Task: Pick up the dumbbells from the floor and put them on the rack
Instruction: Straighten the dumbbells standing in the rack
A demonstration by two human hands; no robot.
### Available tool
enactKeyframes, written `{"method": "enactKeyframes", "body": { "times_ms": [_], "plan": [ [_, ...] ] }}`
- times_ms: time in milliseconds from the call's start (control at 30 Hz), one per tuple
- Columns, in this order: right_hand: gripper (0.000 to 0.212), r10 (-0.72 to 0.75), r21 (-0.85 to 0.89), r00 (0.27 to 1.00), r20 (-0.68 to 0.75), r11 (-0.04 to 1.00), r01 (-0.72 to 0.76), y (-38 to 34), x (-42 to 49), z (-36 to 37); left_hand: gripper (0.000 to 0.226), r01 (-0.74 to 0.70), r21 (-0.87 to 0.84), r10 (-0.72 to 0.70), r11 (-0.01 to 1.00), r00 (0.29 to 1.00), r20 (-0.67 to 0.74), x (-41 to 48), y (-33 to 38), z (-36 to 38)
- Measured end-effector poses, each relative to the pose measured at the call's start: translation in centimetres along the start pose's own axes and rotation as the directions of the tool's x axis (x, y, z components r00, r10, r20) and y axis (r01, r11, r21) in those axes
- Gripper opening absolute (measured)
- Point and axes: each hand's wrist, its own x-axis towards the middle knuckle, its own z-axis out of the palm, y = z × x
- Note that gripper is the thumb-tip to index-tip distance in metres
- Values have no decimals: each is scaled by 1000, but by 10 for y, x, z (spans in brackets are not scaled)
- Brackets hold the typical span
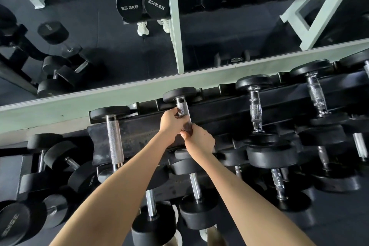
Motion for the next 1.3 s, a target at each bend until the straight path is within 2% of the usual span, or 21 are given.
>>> {"method": "enactKeyframes", "body": {
  "times_ms": [33, 167, 300, 367, 400, 467, 500, 567, 633, 733, 800, 900, 1133, 1300],
  "plan": [
    [27, 5, -4, 1000, 1, 1000, -5, -1, -1, 0, 16, 2, 1, -2, 1000, 1000, 3, 1, -1, 0],
    [27, 25, -16, 1000, -8, 1000, -25, -3, -6, -2, 42, 12, 22, -12, 1000, 1000, 9, -1, -1, 1],
    [33, 20, 41, 1000, -24, 999, -19, -1, -13, -6, 29, -3, 61, 3, 998, 1000, 4, -1, -4, 2],
    [38, 11, 129, 993, -119, 992, 4, 8, -22, -19, 20, -29, 134, 35, 991, 999, -40, -3, -7, 2],
    [39, 9, 149, 979, -205, 989, 22, 18, -26, -29, 22, -51, 226, 72, 973, 993, -88, -5, -8, 2],
    [35, 22, 132, 912, -410, 991, 36, 44, -32, -54, 26, -56, 386, 156, 921, 960, -233, -17, -8, 2],
    [32, 47, 130, 871, -490, 991, 20, 59, -31, -67, 26, -62, 410, 193, 910, 938, -286, -23, -6, 3],
    [30, 123, 143, 827, -549, 988, -52, 89, -22, -92, 26, -112, 405, 243, 907, 927, -288, -33, 0, 14],
    [38, 187, 114, 862, -471, 982, -151, 116, -7, -114, 28, -179, 400, 273, 899, 943, -192, -35, 11, 38],
    [49, 190, 79, 957, -218, 981, -177, 138, 21, -132, 31, -238, 309, 260, 921, 965, -29, -31, 38, 90],
    [45, 174, 117, 984, -38, 979, -169, 142, 38, -133, 36, -210, 217, 201, 953, 978, 59, -23, 57, 130],
    [34, 116, 93, 988, 102, 988, -126, 151, 58, -128, 33, -119, 107, 108, 987, 988, 110, -6, 83, 181],
    [36, -1, 100, 984, 180, 995, -17, 170, 73, -134, 23, 53, -78, -54, 996, 998, -10, 16, 94, 219],
    [35, -82, 14, 982, 171, 997, 80, 164, 75, -131, 11, 180, -326, -201, 928, 979, -33, 12, 87, 208]
  ]
}}
